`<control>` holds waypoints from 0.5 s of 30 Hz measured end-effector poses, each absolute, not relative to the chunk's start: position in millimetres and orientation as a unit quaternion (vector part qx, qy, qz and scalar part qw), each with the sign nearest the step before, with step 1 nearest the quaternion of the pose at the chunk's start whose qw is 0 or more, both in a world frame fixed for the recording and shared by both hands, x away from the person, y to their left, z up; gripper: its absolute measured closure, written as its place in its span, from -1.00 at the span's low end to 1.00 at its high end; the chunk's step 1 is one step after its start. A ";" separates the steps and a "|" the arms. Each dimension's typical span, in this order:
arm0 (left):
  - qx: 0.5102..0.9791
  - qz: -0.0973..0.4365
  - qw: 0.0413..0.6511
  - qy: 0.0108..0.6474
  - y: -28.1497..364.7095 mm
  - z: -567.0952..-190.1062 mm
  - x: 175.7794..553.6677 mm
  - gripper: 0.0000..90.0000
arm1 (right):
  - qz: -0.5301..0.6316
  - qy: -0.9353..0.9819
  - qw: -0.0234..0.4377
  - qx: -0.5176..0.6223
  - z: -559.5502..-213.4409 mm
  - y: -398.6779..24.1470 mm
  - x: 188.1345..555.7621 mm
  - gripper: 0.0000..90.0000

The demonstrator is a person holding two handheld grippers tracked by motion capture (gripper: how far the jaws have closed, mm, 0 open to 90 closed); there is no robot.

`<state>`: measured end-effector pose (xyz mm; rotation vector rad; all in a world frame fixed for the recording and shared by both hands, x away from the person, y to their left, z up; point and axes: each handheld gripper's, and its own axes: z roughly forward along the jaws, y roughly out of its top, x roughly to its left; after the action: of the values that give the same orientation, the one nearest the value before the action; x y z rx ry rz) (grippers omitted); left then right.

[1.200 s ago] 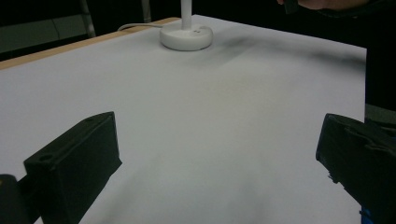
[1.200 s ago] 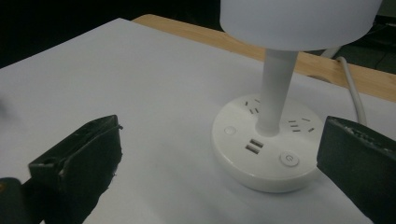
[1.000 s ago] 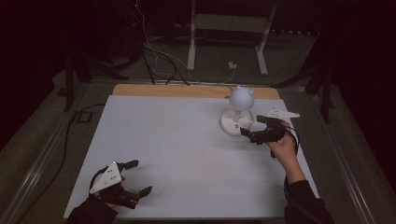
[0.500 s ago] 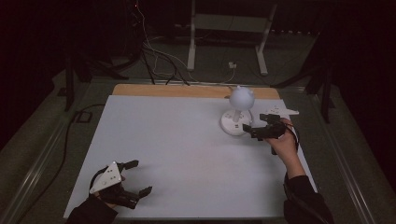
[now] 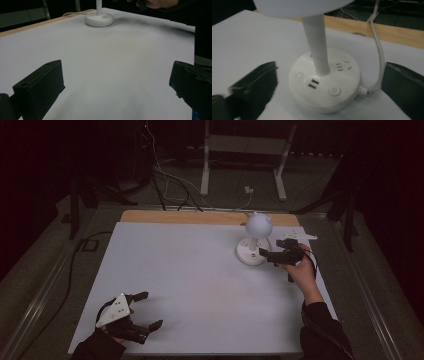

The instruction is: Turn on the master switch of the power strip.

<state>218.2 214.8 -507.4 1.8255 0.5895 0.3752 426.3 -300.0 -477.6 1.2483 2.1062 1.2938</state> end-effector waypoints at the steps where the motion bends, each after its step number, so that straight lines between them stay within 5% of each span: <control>1: 0.774 0.159 0.559 0.250 214.9 -507.4 218.2 -1.00 | 0.462 0.745 0.186 0.444 -477.8 -300.3 427.0 -0.86; 10: 0.774 0.158 0.559 0.251 214.9 -507.6 218.4 -1.00 | 0.456 0.733 0.165 0.477 -477.8 -298.1 430.1 -0.45; 15: 0.774 0.158 0.559 0.250 214.8 -507.7 218.5 -1.00 | 0.442 0.734 0.171 0.486 -480.3 -295.0 430.5 -0.05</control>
<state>218.5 214.8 -507.7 1.8258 0.5906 0.3725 430.5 -295.0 -480.3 1.3795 2.0855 1.2549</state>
